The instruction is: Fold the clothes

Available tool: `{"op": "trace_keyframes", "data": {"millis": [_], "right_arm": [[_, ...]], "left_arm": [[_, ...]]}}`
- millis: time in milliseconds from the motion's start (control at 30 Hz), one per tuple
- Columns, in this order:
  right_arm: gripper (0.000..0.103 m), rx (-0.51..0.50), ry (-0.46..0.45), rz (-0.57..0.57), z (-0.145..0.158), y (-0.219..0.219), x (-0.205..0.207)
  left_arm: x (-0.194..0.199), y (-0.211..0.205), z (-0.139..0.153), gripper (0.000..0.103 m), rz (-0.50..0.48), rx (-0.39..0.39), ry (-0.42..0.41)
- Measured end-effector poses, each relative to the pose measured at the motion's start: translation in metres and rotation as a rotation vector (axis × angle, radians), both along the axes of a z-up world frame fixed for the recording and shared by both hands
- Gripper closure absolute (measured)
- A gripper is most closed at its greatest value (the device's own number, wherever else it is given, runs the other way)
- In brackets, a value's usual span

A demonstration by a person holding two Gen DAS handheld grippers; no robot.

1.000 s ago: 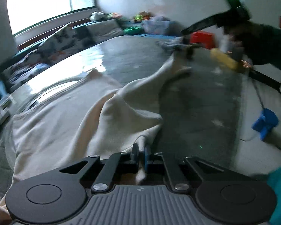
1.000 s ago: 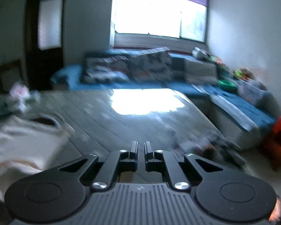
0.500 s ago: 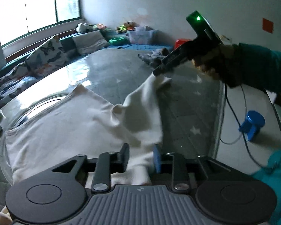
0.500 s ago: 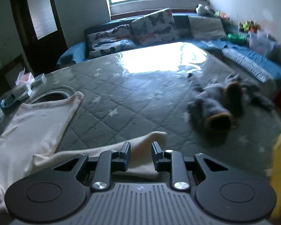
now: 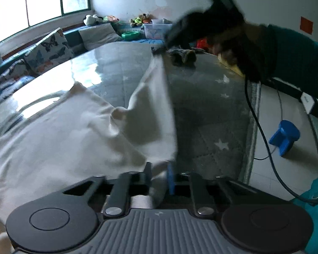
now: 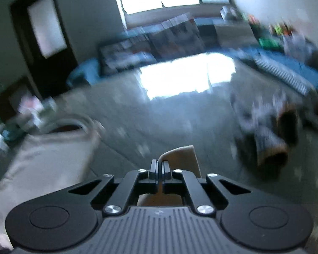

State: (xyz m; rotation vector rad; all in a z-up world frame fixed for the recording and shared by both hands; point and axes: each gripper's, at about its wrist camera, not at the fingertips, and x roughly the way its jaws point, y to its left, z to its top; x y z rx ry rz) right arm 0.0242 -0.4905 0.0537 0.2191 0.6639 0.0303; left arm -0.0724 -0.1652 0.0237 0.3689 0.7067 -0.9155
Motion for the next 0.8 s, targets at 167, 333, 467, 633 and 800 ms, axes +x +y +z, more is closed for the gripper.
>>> {"op": "trace_keyframes", "data": {"millis": [167, 333, 467, 633, 800], "right_arm": [[0.1, -0.027, -0.128, 0.015, 0.031, -0.008, -0.034], [0.099, -0.13, 0.026, -0.133, 0.013, -0.034, -0.05], [0.094, -0.128, 0.063, -0.078, 0.003, -0.026, -0.048], [0.079, -0.132, 0.091, 0.049, -0.017, 0.008, -0.017], [0.078, -0.184, 0.136, 0.097, -0.039, 0.034, 0.01]], "left_arm": [[-0.008, 0.0, -0.003, 0.094, -0.071, -0.007, 0.022], [-0.011, -0.001, 0.0, 0.094, -0.09, -0.005, 0.011], [-0.002, 0.003, 0.011, 0.092, -0.021, -0.035, -0.013], [0.018, 0.03, 0.019, 0.091, 0.158, -0.052, -0.011], [0.04, 0.079, 0.018, 0.09, 0.379, -0.047, 0.013]]}}
